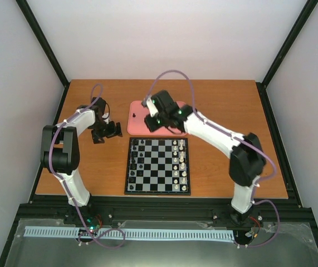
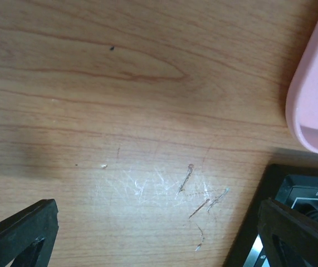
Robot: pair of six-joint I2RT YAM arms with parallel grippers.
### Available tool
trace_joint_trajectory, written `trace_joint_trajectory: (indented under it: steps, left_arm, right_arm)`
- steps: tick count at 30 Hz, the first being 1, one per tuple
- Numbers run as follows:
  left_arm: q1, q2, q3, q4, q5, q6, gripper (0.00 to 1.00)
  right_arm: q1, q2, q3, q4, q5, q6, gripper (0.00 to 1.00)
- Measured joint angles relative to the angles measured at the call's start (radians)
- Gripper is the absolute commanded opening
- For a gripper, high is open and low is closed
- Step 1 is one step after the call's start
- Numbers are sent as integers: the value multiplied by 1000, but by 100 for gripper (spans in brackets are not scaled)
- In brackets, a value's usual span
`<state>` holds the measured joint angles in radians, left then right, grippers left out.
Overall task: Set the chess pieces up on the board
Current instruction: Place the chess piece on the chessboard.
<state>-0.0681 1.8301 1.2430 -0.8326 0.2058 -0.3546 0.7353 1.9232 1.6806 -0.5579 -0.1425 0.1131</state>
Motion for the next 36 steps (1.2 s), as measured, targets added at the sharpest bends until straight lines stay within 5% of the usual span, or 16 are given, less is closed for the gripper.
trace_joint_trajectory:
  steps: [6,13,36]
  left_arm:
    - [0,-18,9,0,-19,0,100]
    - [0,-49,3,5,-27,0,100]
    - [0,-59,2,6,-66,0,100]
  right_arm:
    - [175,-282,-421,112,-3,48,3]
    - [299,-322,-674,201,1,98,3]
    - [410,-190,-684,417,-18,107,5]
